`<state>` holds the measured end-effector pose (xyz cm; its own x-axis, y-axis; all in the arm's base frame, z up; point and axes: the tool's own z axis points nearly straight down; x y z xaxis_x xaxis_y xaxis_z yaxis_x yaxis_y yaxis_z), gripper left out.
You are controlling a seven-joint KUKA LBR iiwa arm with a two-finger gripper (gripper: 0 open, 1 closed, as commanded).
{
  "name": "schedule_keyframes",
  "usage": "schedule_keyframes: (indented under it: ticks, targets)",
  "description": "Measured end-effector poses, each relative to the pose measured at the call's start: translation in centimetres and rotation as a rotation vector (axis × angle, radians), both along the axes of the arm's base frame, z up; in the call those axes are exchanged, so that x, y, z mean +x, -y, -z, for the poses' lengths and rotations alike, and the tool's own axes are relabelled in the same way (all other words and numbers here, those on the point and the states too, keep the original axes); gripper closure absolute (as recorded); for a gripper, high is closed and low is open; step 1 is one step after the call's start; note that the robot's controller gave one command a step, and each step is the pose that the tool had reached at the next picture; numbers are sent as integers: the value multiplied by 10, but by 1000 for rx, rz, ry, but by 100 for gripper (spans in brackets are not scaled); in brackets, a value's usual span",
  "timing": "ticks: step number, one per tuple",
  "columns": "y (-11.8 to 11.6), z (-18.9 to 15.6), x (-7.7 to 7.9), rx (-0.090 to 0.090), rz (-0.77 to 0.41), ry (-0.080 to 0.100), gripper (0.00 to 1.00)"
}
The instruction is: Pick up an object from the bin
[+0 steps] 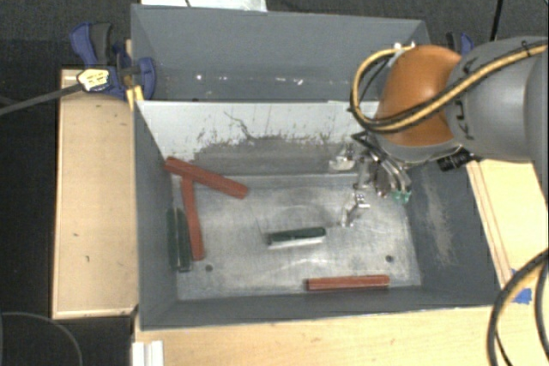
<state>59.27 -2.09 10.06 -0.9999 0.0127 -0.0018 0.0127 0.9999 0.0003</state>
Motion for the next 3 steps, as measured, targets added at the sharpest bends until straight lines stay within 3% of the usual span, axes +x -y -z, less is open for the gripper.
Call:
schedule_keyframes:
  ticks: [1,2,3]
  targets:
    - [0,0,0,0,-1,0,0]
    - [-62,25,-30,2,-22,9,100]
    - [-62,27,-30,1,-24,9,0]
